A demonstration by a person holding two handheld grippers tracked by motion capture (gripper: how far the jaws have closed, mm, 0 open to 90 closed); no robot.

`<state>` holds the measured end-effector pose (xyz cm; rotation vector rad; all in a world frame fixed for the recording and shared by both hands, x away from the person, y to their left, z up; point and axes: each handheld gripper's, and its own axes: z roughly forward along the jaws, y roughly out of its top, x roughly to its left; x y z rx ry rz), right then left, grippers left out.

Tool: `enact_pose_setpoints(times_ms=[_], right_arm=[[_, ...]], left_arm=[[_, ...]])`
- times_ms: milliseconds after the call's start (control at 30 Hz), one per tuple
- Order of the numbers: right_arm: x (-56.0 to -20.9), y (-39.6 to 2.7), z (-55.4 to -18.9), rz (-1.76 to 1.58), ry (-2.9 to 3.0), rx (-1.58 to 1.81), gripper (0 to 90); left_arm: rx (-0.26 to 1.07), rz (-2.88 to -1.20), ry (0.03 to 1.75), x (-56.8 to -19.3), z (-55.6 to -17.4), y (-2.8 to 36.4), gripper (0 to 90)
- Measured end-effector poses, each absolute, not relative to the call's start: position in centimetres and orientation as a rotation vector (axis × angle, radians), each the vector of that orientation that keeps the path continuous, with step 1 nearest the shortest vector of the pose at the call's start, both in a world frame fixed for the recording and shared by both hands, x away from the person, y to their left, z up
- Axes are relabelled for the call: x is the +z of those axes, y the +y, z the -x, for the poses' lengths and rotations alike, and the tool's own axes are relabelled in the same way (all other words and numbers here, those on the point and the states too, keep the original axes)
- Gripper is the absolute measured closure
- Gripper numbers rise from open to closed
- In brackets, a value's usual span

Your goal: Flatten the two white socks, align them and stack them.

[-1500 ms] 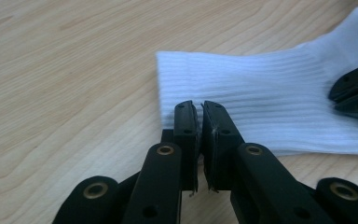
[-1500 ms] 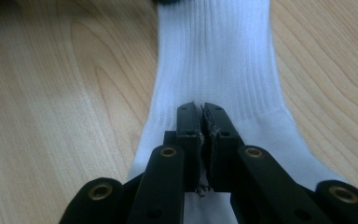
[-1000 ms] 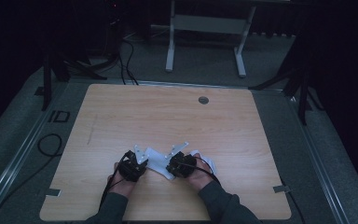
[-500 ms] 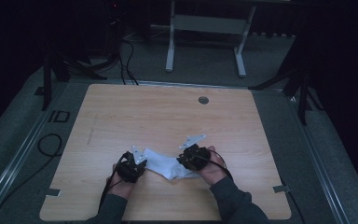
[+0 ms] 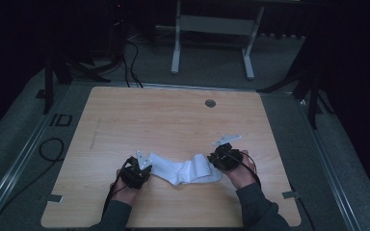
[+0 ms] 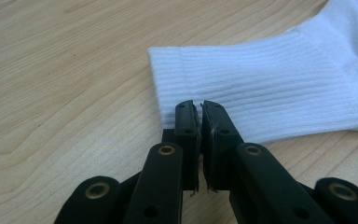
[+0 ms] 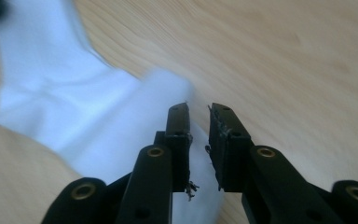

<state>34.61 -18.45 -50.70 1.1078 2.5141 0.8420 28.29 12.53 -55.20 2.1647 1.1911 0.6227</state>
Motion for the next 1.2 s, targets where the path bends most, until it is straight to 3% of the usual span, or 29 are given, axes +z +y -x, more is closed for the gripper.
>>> enact_pose_setpoints(times_ms=[200, 400, 533, 600, 767, 933, 1200], right_arm=[[-52.3, -17.8, -34.1, -1.075, 2.566, 0.818, 75.7], [-53.1, -14.8, -33.5, -0.946, 2.636, 0.814, 66.2], [-53.2, -14.6, -33.7, -0.983, 2.611, 0.824, 66.8], [-53.1, -15.2, -34.1, -1.048, 2.586, 0.841, 71.3], [-54.1, -15.6, -34.7, -1.133, 2.643, 0.862, 68.2], [-54.1, -15.3, -34.7, -1.108, 2.639, 0.858, 88.2], [-51.9, -17.5, -33.6, -1.096, 2.558, 0.873, 88.9]], left_arm=[[0.621, -2.166, 1.190, -55.2, -28.3, 12.5, 84.8], [0.619, -2.163, 1.189, -55.2, -28.3, 12.5, 84.5], [0.620, -2.163, 1.188, -55.2, -28.3, 12.5, 84.4], [0.620, -2.163, 1.189, -55.2, -28.3, 12.5, 84.4], [0.620, -2.163, 1.188, -55.3, -28.3, 12.5, 84.4], [0.620, -2.163, 1.189, -55.3, -28.3, 12.5, 84.3], [0.624, -2.165, 1.192, -55.3, -28.3, 12.4, 84.4]])
